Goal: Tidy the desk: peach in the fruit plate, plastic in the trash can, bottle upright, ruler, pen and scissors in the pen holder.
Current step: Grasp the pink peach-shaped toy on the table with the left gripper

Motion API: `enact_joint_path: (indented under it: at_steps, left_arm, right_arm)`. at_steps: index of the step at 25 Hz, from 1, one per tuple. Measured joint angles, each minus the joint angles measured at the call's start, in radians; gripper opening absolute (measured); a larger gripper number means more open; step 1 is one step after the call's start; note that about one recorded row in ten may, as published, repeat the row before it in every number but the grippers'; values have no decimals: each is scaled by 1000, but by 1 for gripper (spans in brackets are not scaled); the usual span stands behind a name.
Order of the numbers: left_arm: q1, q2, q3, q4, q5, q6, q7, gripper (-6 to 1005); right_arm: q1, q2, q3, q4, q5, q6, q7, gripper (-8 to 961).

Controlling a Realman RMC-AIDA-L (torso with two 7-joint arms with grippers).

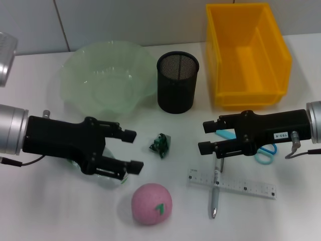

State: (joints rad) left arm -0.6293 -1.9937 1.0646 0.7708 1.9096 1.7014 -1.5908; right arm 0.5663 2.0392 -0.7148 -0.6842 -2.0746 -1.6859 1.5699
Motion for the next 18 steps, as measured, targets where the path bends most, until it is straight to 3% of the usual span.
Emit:
enact_joint_path:
  at_steps: [6, 11, 18]
  left_arm:
    - [-39, -37, 2, 94, 97, 108, -15, 792]
    - [-46, -69, 56, 161, 182, 111, -4, 790]
    - [-42, -75, 142, 161, 190, 43, 55, 788]
  right_arm:
    - [10, -13, 0, 0, -3, 4, 23, 753]
    - [13, -21, 0, -2, -4, 9, 50, 752]
    - [16, -30, 0, -10, -4, 10, 78, 753]
